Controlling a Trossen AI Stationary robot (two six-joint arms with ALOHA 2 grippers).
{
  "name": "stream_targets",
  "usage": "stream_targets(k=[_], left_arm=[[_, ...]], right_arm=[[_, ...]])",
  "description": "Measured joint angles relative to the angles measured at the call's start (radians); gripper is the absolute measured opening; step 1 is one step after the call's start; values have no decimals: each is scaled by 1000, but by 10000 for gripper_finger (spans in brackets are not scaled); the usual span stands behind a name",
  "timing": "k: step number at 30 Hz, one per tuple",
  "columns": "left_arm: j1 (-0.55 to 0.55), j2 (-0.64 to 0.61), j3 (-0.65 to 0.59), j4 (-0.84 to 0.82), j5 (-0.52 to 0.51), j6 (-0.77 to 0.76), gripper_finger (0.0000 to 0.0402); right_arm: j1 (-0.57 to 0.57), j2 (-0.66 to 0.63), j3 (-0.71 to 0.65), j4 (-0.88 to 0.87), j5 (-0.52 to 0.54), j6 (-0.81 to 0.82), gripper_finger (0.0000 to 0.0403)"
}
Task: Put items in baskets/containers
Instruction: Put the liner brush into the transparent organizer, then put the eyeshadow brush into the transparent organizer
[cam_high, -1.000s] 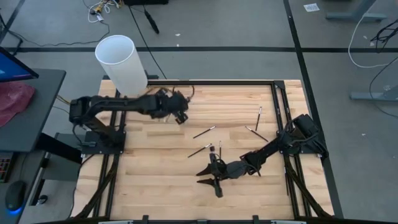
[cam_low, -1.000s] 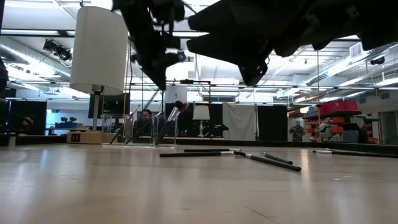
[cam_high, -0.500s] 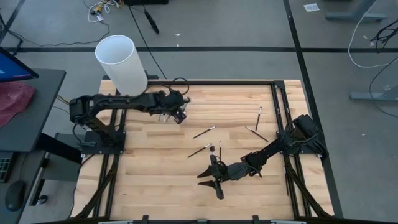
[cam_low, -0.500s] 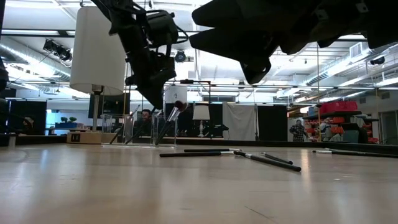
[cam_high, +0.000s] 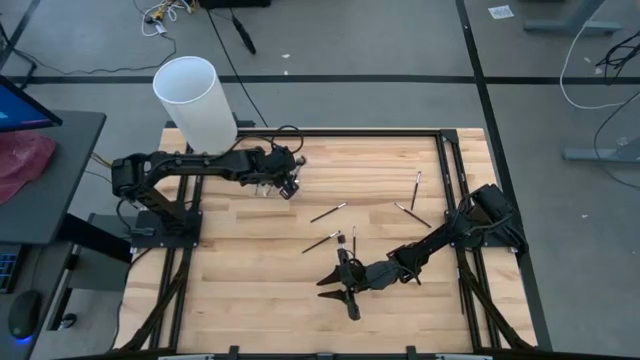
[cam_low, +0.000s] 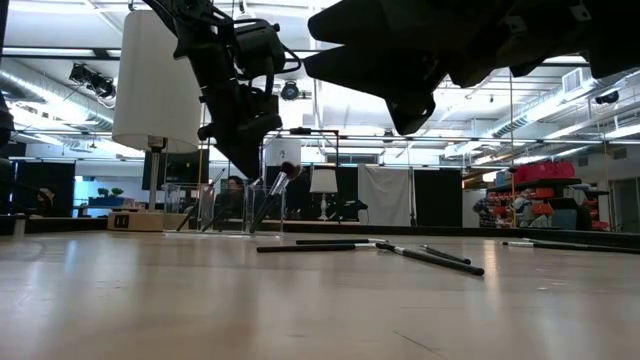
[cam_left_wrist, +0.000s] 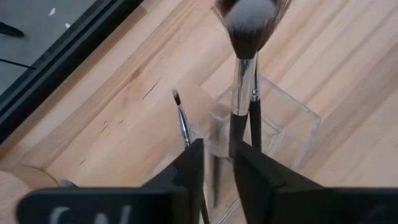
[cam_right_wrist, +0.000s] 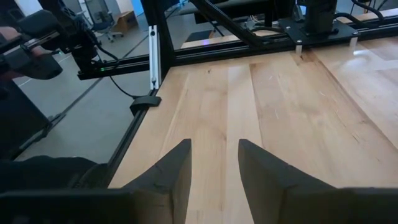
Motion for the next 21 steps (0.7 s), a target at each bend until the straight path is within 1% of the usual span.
stream_targets(k=[4, 9, 13, 16, 18, 21], left_arm=[[0, -3, 0, -3, 2, 0, 133], [0, -66, 0, -38, 0, 0, 169], [-6, -162, 13, -64, -3, 0, 176], [-36, -249, 22, -65, -7, 0, 176], [-78, -305, 23, -60, -7, 0, 176], [-179, -365, 23, -61, -15, -1, 176]], right_arm=[[0, 0, 0, 0, 0, 0, 135], [0, 0, 0, 0, 0, 0, 135], [-4, 0, 0, 1, 0, -8, 135], [-8, 0, 0, 2, 0, -8, 135], [-9, 0, 0, 2, 0, -8, 135], [-14, 0, 0, 1, 0, -8, 135]])
